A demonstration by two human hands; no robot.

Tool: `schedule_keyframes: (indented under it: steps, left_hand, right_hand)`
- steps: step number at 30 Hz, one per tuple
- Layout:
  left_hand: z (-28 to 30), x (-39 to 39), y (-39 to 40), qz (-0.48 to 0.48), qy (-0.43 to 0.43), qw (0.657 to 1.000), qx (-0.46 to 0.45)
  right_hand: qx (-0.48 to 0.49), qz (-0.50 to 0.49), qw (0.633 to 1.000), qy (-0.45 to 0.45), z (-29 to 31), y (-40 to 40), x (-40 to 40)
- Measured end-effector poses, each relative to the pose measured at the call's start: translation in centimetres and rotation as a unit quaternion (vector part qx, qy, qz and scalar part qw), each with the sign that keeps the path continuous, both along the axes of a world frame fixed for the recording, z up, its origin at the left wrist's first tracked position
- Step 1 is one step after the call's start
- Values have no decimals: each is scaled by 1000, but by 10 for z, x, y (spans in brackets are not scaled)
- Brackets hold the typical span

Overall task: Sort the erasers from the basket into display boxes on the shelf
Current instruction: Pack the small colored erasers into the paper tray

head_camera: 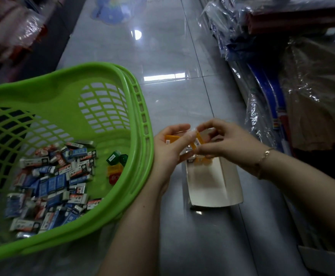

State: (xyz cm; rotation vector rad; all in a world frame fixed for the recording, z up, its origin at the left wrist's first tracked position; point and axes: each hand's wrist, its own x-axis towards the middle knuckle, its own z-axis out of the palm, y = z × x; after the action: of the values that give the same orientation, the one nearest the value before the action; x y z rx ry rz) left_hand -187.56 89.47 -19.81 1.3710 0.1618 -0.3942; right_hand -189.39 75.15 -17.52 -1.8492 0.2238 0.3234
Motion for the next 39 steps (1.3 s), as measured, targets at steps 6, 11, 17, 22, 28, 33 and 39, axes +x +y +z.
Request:
schedule_keyframes:
  steps: [6, 11, 17, 22, 28, 33, 39]
  left_hand:
    - [-2, -5, -1, -26, -26, 998, 53]
    - [-12, -9, -8, 55, -97, 982, 150]
    - [-39, -8, -2, -4, -62, 939, 338]
    - [-44, -9, -1, -25, -30, 946, 323]
    - [-46, -7, 0, -24, -19, 961, 273]
    - [-46, -6, 2, -26, -11, 969, 247]
    - [-37, -7, -2, 16, -84, 965, 248]
  right_hand:
    - [-24, 61, 998, 20, 1, -8, 7]
    - [-124, 9, 992, -5, -17, -13, 12]
    - [-276, 40, 959, -58, -62, 2, 0]
    - [-332, 68, 939, -53, -92, 19, -3]
    - [-384, 84, 918, -43, -106, 27, -3]
    - [-389, 80, 915, -63, -106, 30, -1]
    - [-425, 70, 899, -84, -91, 20, -6]
